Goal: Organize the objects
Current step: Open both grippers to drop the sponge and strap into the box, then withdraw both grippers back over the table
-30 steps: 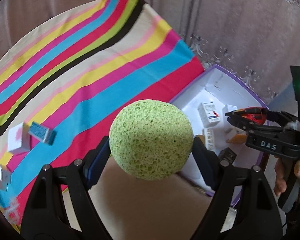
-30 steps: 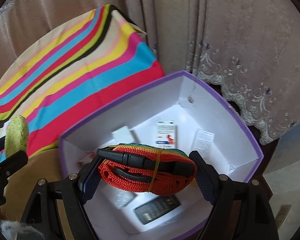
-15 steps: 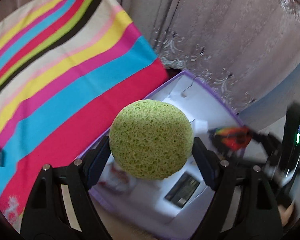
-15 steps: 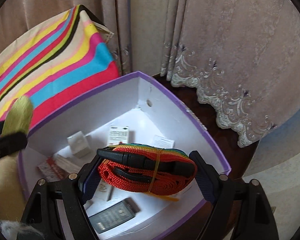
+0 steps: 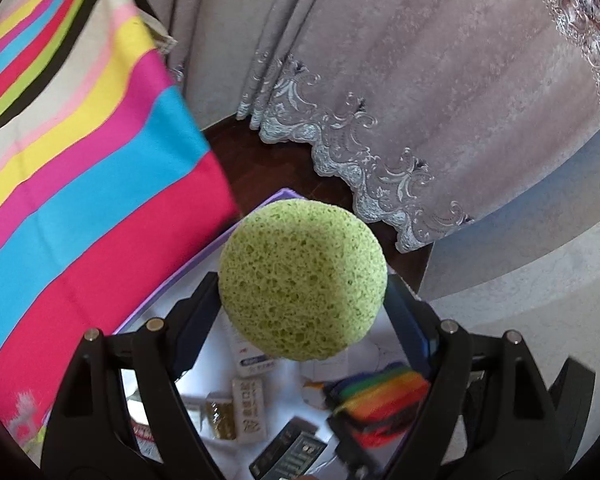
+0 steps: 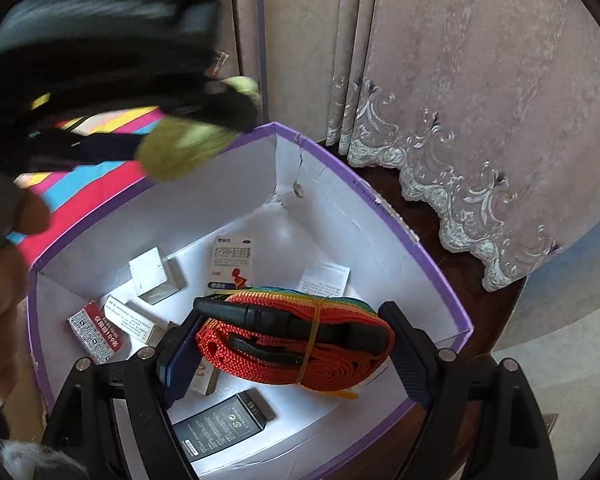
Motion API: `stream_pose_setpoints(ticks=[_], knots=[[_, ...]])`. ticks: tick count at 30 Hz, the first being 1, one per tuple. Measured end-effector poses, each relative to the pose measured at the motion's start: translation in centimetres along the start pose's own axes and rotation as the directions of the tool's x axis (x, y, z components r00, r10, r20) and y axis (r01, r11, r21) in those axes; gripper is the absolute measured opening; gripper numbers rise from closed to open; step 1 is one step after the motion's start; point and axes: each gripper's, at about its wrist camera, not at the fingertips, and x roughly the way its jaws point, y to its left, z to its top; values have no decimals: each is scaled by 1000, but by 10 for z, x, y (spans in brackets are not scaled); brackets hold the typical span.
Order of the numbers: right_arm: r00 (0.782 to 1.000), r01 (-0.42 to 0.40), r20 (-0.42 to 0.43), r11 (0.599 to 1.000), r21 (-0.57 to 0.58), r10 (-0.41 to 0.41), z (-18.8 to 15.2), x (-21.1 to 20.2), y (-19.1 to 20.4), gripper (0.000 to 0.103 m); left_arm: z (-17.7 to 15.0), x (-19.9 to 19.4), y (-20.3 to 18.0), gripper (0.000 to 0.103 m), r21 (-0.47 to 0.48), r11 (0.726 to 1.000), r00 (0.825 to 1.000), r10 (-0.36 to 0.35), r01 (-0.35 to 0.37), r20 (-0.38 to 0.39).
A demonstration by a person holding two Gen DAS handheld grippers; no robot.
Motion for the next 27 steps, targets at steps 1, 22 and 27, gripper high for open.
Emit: stream_pose_setpoints(ticks=[1,22,27], knots=[[1000,-15,-2,1000,6,15,-1,0,0,83,2,3,0,84,1,1000,1000,-11,11,-6],[994,-104,31,994,27,103,2,-15,13,89,-24,-64,42,94,-92,990,991,111,-105,70],[995,-89,41,996,-2,89,6,-25,22,89,-39,-92,55,94,-104,982,980,171,-160,104]])
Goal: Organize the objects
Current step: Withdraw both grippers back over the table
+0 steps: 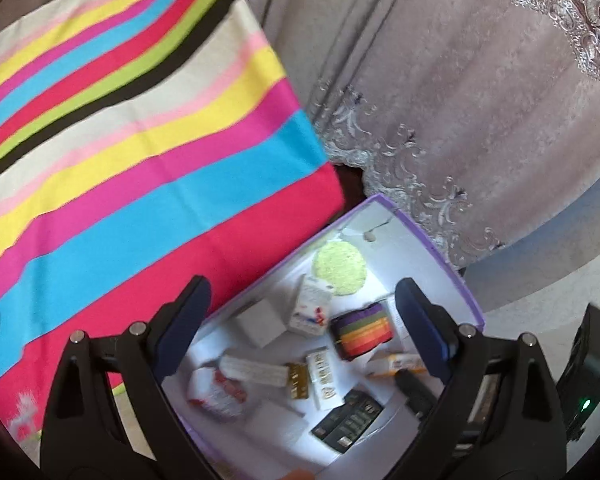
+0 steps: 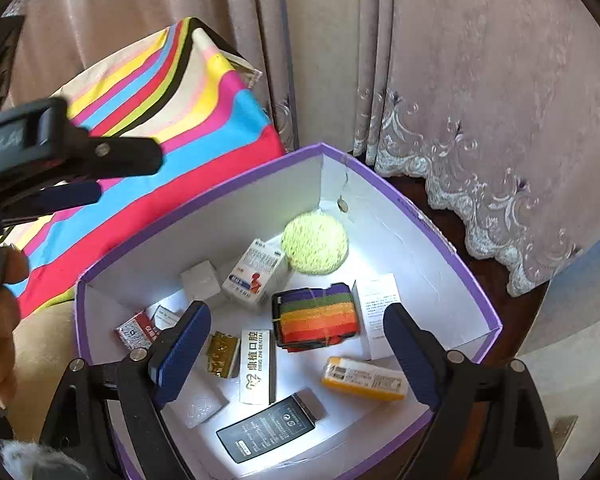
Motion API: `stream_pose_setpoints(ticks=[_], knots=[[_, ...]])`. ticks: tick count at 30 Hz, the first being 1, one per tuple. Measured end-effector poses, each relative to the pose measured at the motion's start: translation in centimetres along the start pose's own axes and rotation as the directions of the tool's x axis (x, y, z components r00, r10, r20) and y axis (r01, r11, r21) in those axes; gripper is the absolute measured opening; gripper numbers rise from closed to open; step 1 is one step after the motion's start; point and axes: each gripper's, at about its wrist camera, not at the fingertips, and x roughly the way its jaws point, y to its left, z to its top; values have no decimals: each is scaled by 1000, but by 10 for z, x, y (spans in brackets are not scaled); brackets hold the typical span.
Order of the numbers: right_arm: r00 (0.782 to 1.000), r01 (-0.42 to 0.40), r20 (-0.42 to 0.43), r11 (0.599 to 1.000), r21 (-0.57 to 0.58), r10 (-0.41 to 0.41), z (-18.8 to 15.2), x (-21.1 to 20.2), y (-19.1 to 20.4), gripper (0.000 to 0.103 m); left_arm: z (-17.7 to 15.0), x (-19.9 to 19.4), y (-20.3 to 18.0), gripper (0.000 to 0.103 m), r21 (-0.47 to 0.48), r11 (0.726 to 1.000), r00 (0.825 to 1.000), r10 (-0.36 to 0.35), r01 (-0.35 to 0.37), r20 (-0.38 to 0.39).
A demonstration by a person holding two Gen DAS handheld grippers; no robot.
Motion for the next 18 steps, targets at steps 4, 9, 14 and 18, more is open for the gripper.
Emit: stream_pose_setpoints(ticks=[4,9,14,18], knots=[[1000,3,13,999,-35,-3,4,-9,13,89,-9,-18,13,94,-7,1000,999,27,-27,21],[1000,-5,30,997,-77,7,8,-21,31,89,-23,-41,37,94,-39,998,998,47,-45,50],[999,-21,43,993,-114,26,10,-33,54,89,-33,-62,57,94,-66,996,995,62,-57,79],[997,-50,51,989,-141,57,13,-40,74,89,-41,-80,76,94,-94,993,991,80,-70,103]])
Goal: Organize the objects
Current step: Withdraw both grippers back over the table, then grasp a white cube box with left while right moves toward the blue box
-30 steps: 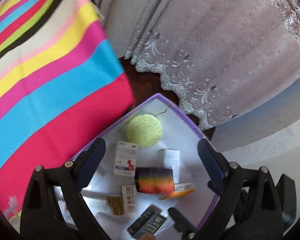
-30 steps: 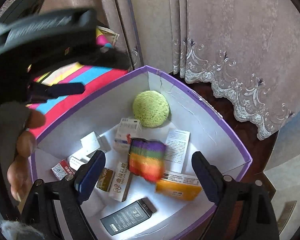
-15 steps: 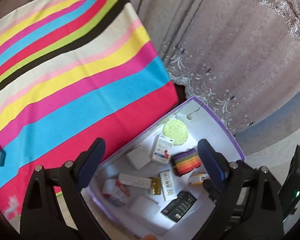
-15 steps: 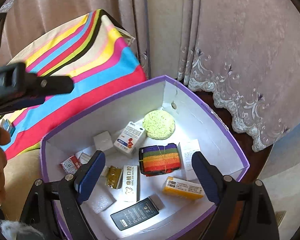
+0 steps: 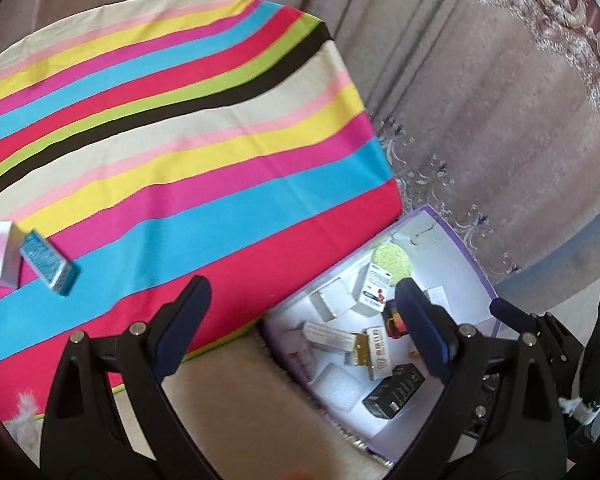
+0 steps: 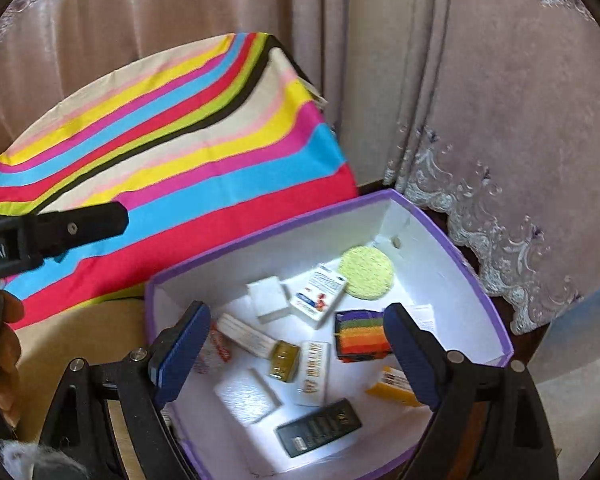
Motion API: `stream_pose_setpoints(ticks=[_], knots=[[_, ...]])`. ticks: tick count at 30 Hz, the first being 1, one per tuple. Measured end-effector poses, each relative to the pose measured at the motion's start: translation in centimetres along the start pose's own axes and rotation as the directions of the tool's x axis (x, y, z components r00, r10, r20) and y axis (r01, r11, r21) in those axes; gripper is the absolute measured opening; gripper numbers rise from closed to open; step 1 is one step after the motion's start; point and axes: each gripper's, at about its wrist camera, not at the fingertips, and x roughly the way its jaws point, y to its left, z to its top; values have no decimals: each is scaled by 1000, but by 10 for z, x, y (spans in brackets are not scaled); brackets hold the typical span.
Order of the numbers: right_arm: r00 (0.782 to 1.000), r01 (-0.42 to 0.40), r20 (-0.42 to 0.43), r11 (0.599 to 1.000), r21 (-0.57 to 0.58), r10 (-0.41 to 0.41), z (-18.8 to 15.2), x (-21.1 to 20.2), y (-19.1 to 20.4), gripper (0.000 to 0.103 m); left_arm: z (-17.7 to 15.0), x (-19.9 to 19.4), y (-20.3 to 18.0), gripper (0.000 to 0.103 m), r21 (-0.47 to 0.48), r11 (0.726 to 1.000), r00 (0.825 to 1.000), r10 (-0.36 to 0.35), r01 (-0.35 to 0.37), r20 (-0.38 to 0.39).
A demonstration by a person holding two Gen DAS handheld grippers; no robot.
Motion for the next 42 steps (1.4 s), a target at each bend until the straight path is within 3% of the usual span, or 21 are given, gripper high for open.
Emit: stream_pose_setpoints(ticks=[11,20,30,42], knots=[[991,-135,-30,987,-93,132,5,2,73,89,-15,-41,70,94,-106,992,995,73,-66,61],[978,-206,-63,959,-196,197,5,1,141,89,-35,-84,145,94,-253,960,985,147,-120,91],[962,-268,-140,904,-333,234,5,11,221,89,-81,-143,249,94,-443,873,959,271,-206,89],[957,-249,-250,852,-460,145,31,82,307,89,-122,-181,340,94,-572,760,916,399,-308,37]])
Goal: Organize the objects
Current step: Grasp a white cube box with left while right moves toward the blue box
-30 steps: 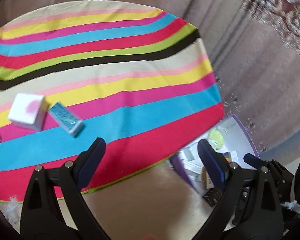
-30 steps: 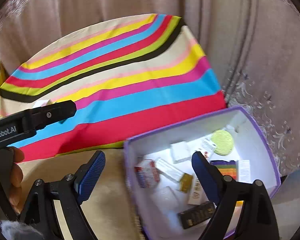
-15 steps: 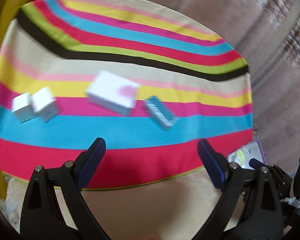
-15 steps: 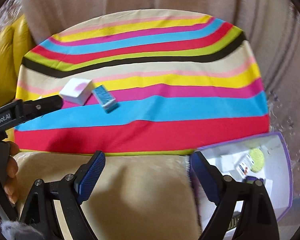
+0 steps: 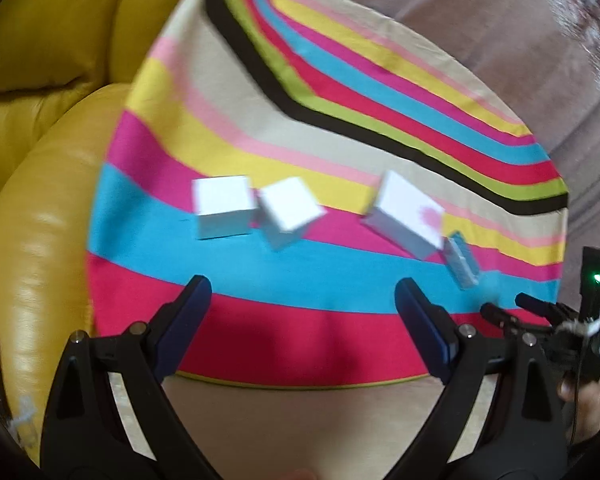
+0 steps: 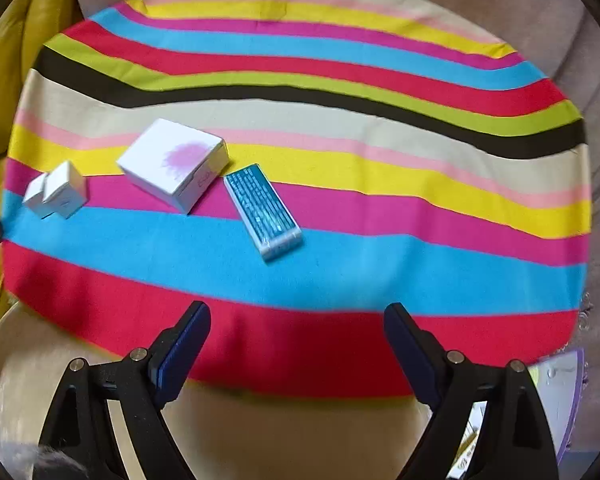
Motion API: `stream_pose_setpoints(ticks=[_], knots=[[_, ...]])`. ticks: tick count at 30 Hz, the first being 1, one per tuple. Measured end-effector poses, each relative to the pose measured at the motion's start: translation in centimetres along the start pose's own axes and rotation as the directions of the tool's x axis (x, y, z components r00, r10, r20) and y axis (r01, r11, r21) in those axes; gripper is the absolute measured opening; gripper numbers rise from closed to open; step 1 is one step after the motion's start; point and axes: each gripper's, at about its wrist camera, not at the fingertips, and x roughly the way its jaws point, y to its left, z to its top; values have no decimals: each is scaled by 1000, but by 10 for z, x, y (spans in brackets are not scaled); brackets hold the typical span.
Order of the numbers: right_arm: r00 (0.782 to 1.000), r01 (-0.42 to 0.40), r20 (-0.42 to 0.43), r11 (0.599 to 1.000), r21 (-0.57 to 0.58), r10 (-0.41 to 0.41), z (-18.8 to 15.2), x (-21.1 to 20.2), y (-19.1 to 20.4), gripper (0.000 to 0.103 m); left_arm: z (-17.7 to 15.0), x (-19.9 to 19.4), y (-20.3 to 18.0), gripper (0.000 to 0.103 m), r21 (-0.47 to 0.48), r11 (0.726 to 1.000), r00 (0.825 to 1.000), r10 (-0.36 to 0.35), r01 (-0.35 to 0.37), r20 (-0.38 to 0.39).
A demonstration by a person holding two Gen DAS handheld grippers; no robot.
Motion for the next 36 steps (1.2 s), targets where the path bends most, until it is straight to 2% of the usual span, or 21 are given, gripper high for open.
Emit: stream_pose_setpoints(ticks=[6,9,13,18,21,25,32,34,36], knots=[[997,35,-64,999,-27,-37,25,41,6,89,2,13,33,94,-35,996,996,85,-86,-34],[995,50,-83,998,-26,-52,32,55,3,89,4,19,36,94,-29,995,994,97,-98,-44],[993,88,-78,996,30,-85,42,64,-13,89,6,22,37,94,-9,993,992,120,-120,-41],[991,124,-69,986,109,-117,46,69,-38,89,16,34,36,84,23,988,988,152,-152,-29],[995,89,-49,989,119,-84,44,64,-38,89,21,46,31,80,60,983,984,176,-174,-36],[999,34,14,988,150,-37,40,43,-33,89,28,58,31,78,57,980,980,194,-191,-51],[994,-6,109,995,97,-4,32,24,-4,89,40,68,22,77,74,970,971,236,-232,-39],[993,-8,119,995,95,-3,31,25,-1,89,43,72,22,70,66,968,968,247,-243,-49],[993,-23,122,993,113,9,31,25,-5,89,43,75,23,56,69,965,965,257,-253,-54]])
